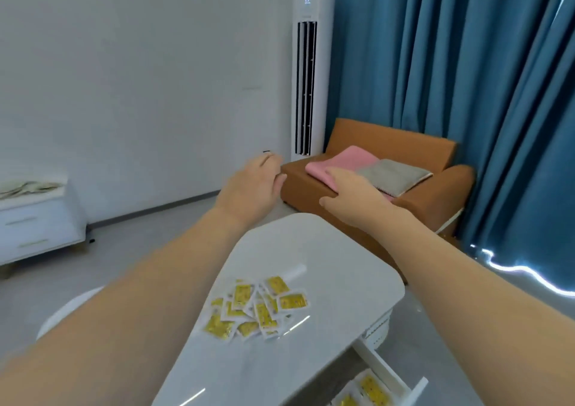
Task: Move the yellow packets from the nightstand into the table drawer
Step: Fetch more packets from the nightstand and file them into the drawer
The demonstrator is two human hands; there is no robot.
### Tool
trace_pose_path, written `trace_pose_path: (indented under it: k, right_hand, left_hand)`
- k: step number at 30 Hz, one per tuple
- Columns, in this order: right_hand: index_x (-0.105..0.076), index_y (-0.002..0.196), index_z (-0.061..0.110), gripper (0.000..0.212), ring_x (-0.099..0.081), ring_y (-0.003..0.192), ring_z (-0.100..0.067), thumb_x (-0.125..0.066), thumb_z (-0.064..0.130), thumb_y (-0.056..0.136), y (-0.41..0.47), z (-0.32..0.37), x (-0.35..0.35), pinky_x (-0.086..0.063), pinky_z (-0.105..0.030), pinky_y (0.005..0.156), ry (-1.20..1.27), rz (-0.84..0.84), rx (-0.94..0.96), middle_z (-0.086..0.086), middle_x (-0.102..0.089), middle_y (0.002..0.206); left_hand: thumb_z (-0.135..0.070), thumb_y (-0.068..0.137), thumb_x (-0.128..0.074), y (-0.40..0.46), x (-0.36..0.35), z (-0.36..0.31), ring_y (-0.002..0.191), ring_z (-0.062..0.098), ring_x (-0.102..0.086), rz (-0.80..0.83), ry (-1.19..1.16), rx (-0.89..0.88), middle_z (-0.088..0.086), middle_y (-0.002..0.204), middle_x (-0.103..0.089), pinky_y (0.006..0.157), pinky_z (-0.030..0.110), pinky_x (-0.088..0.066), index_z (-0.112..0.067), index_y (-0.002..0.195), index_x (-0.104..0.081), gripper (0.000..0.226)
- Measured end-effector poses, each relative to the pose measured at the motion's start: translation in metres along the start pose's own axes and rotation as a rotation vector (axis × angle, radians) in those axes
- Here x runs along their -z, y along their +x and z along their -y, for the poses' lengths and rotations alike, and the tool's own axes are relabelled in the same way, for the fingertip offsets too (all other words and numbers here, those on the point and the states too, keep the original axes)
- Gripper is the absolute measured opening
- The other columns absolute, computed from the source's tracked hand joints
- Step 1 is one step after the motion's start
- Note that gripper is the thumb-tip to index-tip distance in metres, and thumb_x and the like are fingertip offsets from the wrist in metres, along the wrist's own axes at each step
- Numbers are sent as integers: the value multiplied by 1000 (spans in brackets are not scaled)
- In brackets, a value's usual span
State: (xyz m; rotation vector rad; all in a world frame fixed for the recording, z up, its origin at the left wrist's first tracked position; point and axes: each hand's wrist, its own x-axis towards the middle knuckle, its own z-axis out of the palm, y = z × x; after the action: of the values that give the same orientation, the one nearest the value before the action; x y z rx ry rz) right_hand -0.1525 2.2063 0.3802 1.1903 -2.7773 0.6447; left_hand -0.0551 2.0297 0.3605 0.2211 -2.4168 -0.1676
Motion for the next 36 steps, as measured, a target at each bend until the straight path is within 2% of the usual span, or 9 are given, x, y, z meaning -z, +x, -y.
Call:
trace_pose_path:
  k: [3, 7, 11, 13, 16, 21, 24, 31, 36]
  right_hand:
    - [-43, 139, 13, 45, -51, 119, -25, -51, 19, 96, 14, 71, 98, -37, -25, 84, -13, -65, -27, -7, -51, 137]
    - [-47, 131, 11, 37, -53, 108, -25, -49, 24, 97, 7, 166, 209, -40, -27, 77, -67, -123, -61, -9, -53, 130]
    - [-38, 142, 5, 48, -44, 128, -28, -48, 17, 97, -30, 219, 248, -38, -32, 100, -52, -41, -113, -12, -45, 142]
    - [-35, 144, 4, 51, -43, 129, -28, -49, 16, 96, -46, 232, 249, -37, -34, 104, -39, -18, -133, -13, -43, 143]
    - [-40, 138, 5, 45, -48, 121, -28, -51, 17, 96, -56, 252, 243, -43, -35, 98, -2, -21, -101, -13, -48, 137]
    - [-43, 134, 4, 44, -55, 110, -27, -53, 15, 92, -55, 301, 224, -51, -42, 94, 45, -22, -69, -13, -54, 126]
    - [-41, 136, 4, 46, -52, 116, -28, -52, 14, 92, -43, 346, 207, -48, -40, 96, 46, -20, -43, -14, -51, 131]
    - [-47, 104, 10, 18, -53, 96, -25, -54, 13, 88, -1, 508, 143, -41, -32, 73, 135, 2, 18, -7, -52, 104]
    - [-48, 129, 5, 43, -52, 116, -30, -52, 13, 87, 26, 618, 101, -45, -39, 97, 173, 32, 72, -12, -53, 128]
  left_hand:
    - [-20, 99, -50, 61, 112, -2, 117, 35, -54, -39, 24, -1, 15, 133, -55, 95, 42, -44, -3, 131, -54, 36]
    - [-20, 102, -47, 112, 258, -18, 120, 32, -52, -80, 22, 43, 14, 137, -53, 94, 38, -41, -3, 135, -51, 37]
    - [-24, 102, -46, 110, 331, -30, 124, 30, -50, -45, 18, 55, 12, 139, -51, 98, 42, -43, -5, 136, -50, 39]
    - [-28, 102, -46, 96, 346, -29, 130, 28, -45, -15, 12, 58, 9, 143, -49, 102, 40, -40, -8, 138, -49, 42]
    - [-34, 102, -45, 70, 361, -15, 136, 25, -41, 7, 5, 114, 7, 148, -44, 107, 39, -36, -10, 141, -46, 46]
    - [-35, 102, -45, 39, 397, 34, 136, 25, -39, 92, 107, 117, 5, 150, -42, 107, 37, -34, -11, 144, -42, 49]
    - [-36, 103, -43, 30, 430, 81, 136, 24, -39, 113, 149, 143, 4, 150, -41, 105, 36, -34, -12, 146, -40, 49]
    - [-40, 102, -41, -2, 515, 227, 133, 25, -43, 187, 191, 177, 0, 149, -42, 105, 41, -40, -16, 146, -39, 49]
    - [-40, 102, -42, -26, 575, 327, 132, 25, -44, 198, 235, 238, 1, 149, -42, 104, 43, -41, -16, 145, -39, 49]
